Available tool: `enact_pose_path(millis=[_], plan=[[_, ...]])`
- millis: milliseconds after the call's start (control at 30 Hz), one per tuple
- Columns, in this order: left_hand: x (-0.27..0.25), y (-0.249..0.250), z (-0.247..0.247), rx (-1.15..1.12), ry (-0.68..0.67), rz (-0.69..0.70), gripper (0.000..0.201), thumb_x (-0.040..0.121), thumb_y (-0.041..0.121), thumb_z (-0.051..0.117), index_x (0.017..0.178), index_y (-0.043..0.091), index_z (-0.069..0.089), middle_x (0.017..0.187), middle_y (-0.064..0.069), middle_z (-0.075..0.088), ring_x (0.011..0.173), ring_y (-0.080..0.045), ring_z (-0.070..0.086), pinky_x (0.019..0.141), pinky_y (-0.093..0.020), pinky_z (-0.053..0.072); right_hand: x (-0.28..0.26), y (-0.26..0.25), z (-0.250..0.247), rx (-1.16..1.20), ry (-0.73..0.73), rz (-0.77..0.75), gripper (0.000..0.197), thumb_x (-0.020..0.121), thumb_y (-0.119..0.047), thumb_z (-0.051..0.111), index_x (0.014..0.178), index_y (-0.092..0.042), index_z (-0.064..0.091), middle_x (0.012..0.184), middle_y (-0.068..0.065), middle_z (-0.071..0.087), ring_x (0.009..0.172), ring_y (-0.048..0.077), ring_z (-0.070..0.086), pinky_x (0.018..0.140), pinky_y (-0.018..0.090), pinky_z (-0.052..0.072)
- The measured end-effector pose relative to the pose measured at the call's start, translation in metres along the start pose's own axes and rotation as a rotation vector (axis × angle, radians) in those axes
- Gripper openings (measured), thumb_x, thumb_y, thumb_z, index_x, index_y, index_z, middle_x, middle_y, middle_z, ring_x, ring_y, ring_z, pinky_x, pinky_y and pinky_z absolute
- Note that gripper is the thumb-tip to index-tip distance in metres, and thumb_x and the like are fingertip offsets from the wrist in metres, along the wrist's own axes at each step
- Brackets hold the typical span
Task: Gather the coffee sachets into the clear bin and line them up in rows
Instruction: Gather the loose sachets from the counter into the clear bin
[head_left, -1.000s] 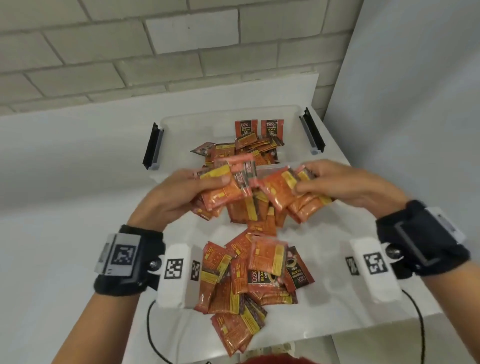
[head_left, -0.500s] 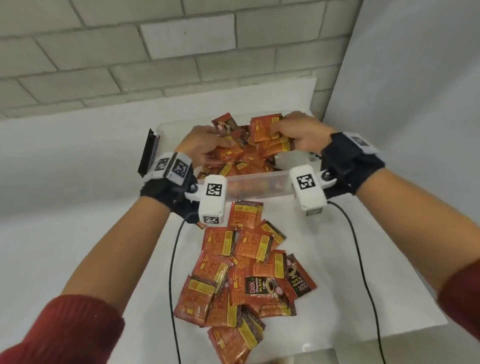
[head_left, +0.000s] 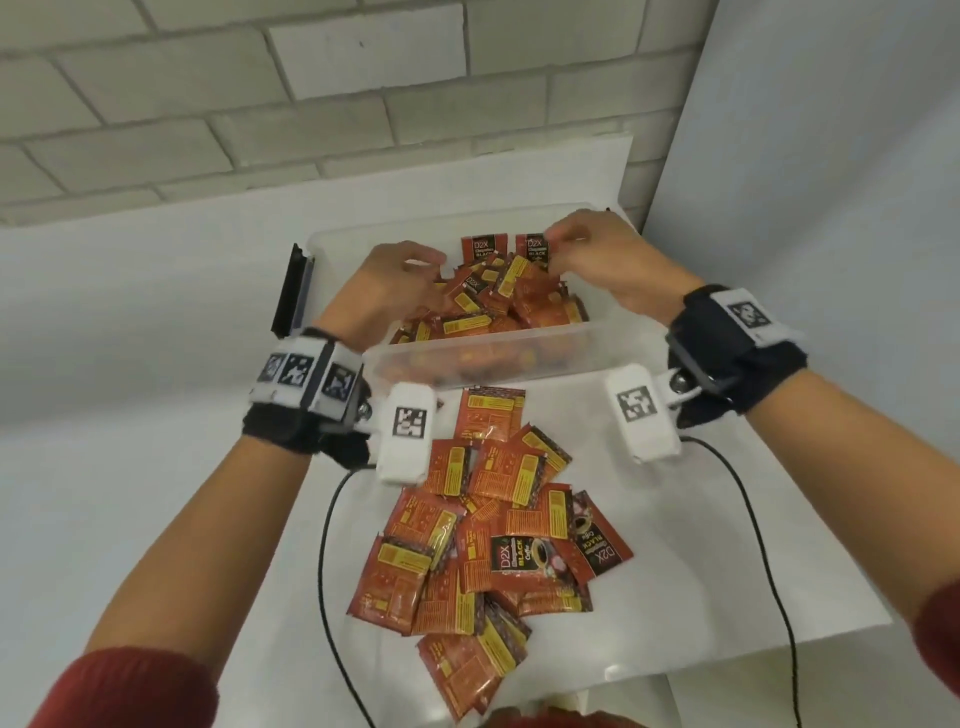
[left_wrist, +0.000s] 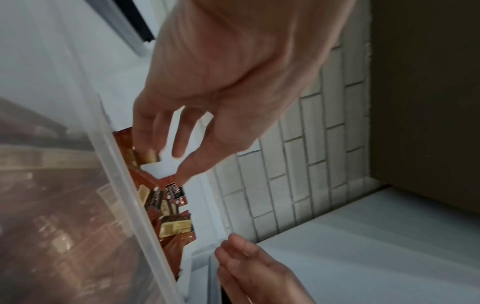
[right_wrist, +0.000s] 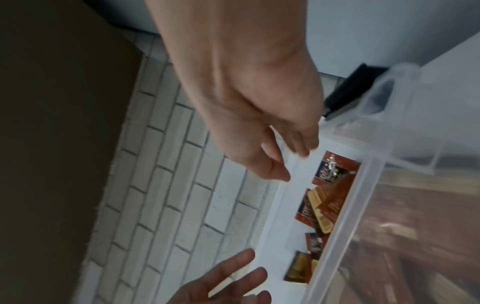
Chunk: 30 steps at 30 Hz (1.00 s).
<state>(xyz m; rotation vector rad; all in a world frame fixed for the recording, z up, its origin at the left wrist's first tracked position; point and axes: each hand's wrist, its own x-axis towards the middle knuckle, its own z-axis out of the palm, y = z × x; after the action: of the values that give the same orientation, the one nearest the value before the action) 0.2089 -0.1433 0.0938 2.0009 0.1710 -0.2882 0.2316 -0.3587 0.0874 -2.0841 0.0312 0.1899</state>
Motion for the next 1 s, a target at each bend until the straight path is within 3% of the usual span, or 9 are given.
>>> enact_pose_path(millis=[133, 267, 433, 533, 633, 733, 833, 933, 1000], plan=[[-0.047, -0.016, -0.002, 0.098, -0.083, 0.075, 0.027, 0.086, -0.007, 0.059, 0.103, 0.013, 0.064, 0.097, -0.002, 0.065, 0.090, -0.014, 0.063, 0.075, -0.023, 0.051, -0.053, 0.001, -0.009, 0.071, -0.237, -0.065, 0.009, 0.087, -0.006, 0.066, 0.094, -0.011, 0.068, 0.099, -0.002, 0.067, 0.092, 0.007, 0.063, 0.077, 0.013, 0.049], [-0.065, -0.054, 0.014, 0.347, -0.079, 0.025, 0.022, 0.093, 0.003, 0.053, 0.103, 0.019, 0.064, 0.109, -0.002, 0.063, 0.091, -0.014, 0.061, 0.074, -0.025, 0.052, -0.079, 0.028, 0.023, -0.169, -0.482, -0.030, 0.021, 0.089, -0.013, 0.064, 0.110, -0.011, 0.066, 0.106, -0.004, 0.067, 0.095, 0.009, 0.063, 0.080, 0.016, 0.049], [-0.060, -0.098, 0.021, 0.476, -0.105, -0.027, 0.041, 0.101, 0.017, 0.041, 0.138, 0.035, 0.046, 0.138, -0.007, 0.050, 0.124, -0.030, 0.048, 0.102, -0.048, 0.043, -0.073, 0.055, 0.064, -0.464, -0.560, -0.184, 0.047, 0.098, -0.021, 0.054, 0.144, -0.026, 0.041, 0.129, 0.004, 0.050, 0.102, 0.014, 0.051, 0.076, 0.014, 0.042], [-0.057, -0.113, 0.026, 0.677, -0.046, -0.105, 0.035, 0.102, 0.029, 0.040, 0.136, 0.028, 0.046, 0.138, -0.014, 0.041, 0.131, -0.035, 0.030, 0.108, -0.045, 0.029, -0.066, 0.065, 0.075, -0.626, -0.544, -0.151, 0.042, 0.095, -0.038, 0.056, 0.135, -0.025, 0.050, 0.148, 0.014, 0.026, 0.132, 0.029, 0.037, 0.104, 0.032, 0.037], [-0.059, -0.115, 0.032, 0.668, 0.067, -0.145, 0.033, 0.092, 0.033, 0.061, 0.121, 0.020, 0.053, 0.134, -0.014, 0.037, 0.129, -0.033, 0.024, 0.102, -0.043, 0.031, -0.066, 0.069, 0.083, -0.616, -0.456, -0.125, 0.028, 0.087, -0.036, 0.068, 0.106, -0.018, 0.055, 0.150, 0.012, 0.022, 0.135, 0.030, 0.033, 0.105, 0.039, 0.040], [-0.056, -0.117, 0.034, 0.680, 0.112, -0.139, 0.043, 0.082, 0.033, 0.073, 0.114, 0.017, 0.051, 0.130, -0.011, 0.041, 0.125, -0.032, 0.031, 0.098, -0.045, 0.034, -0.066, 0.069, 0.087, -0.649, -0.423, -0.121, 0.047, 0.085, -0.030, 0.071, 0.121, -0.012, 0.047, 0.156, 0.015, 0.016, 0.142, 0.033, 0.021, 0.111, 0.043, 0.033], [-0.054, -0.115, 0.032, 0.636, 0.117, -0.169, 0.064, 0.074, 0.031, 0.081, 0.123, 0.014, 0.043, 0.127, -0.010, 0.042, 0.122, -0.033, 0.039, 0.098, -0.048, 0.040, -0.062, 0.070, 0.085, -0.642, -0.431, -0.067, 0.065, 0.087, -0.028, 0.070, 0.138, -0.006, 0.036, 0.153, 0.015, 0.026, 0.142, 0.035, 0.022, 0.112, 0.046, 0.031], [-0.055, -0.112, 0.020, 0.490, 0.096, -0.103, 0.037, 0.086, 0.026, 0.069, 0.111, 0.005, 0.053, 0.112, -0.017, 0.058, 0.102, -0.033, 0.058, 0.084, -0.040, 0.048, -0.058, 0.077, 0.082, -0.616, -0.433, -0.063, 0.037, 0.089, -0.034, 0.066, 0.117, -0.011, 0.054, 0.136, 0.015, 0.049, 0.131, 0.038, 0.039, 0.104, 0.050, 0.040], [-0.060, -0.105, 0.009, 0.422, 0.042, -0.070, 0.027, 0.093, 0.030, 0.060, 0.103, 0.004, 0.060, 0.100, -0.016, 0.064, 0.091, -0.029, 0.061, 0.079, -0.034, 0.046, -0.060, 0.078, 0.075, -0.550, -0.400, -0.058, 0.031, 0.092, -0.033, 0.062, 0.116, -0.016, 0.053, 0.125, 0.017, 0.055, 0.122, 0.038, 0.048, 0.097, 0.049, 0.046]])
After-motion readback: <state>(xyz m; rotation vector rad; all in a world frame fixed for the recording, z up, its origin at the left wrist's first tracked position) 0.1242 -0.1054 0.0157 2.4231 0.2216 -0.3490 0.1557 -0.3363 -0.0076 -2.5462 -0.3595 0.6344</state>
